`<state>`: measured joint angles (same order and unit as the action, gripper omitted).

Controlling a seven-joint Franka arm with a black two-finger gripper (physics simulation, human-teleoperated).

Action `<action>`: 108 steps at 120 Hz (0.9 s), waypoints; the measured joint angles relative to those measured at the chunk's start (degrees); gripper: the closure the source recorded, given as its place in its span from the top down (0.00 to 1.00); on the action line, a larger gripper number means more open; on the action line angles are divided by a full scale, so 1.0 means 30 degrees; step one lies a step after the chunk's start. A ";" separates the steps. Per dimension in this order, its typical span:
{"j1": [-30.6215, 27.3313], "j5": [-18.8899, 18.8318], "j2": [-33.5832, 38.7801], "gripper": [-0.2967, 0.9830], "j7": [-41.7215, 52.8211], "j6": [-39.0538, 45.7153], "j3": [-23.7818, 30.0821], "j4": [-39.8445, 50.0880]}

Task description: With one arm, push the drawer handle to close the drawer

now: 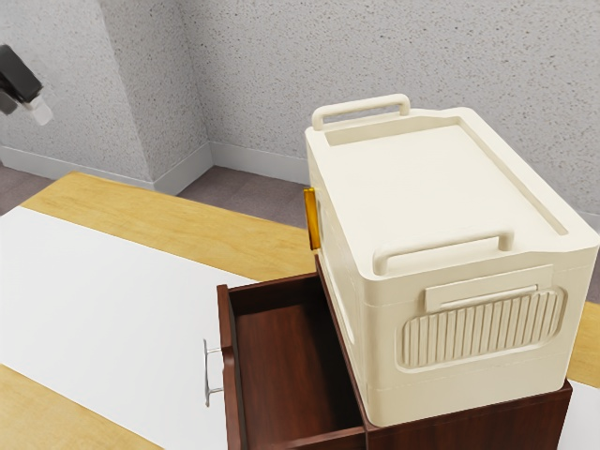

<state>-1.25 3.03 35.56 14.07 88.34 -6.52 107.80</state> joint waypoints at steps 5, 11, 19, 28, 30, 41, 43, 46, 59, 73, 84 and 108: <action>-0.1142 -0.0182 0.2702 0.75 -0.0061 0.0365 0.0654 0.3765; -0.1803 -0.0649 0.5505 0.75 -0.0129 0.0711 0.1051 0.7338; -0.2404 -0.1204 0.8596 0.75 -0.0259 0.0980 0.1753 1.1196; -0.2705 -0.1549 1.0875 0.75 -0.0489 0.0858 0.1495 1.3764; -0.2771 -0.1599 1.1297 0.75 -0.0537 0.0827 0.1465 1.4424; -0.3919 -0.1723 1.2900 0.75 -0.0778 0.0650 0.1446 1.7401; -0.4095 -0.1742 1.3030 0.75 -0.0815 0.0612 0.1453 1.7664; -0.4239 -0.1769 1.3145 0.75 -0.0864 0.0561 0.1471 1.7953; -0.4105 -0.1647 1.3050 0.75 0.1176 0.1825 0.1529 1.8325; -0.3033 -0.0924 1.2765 0.75 0.5243 0.2870 0.1505 1.8339; -0.2957 -0.0872 1.2250 0.75 0.8717 0.3203 0.1490 1.8365; -0.2320 -0.0845 0.7728 0.75 1.6254 0.4197 0.1406 1.8375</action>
<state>-8.21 0.49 58.74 62.83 100.93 -2.31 162.93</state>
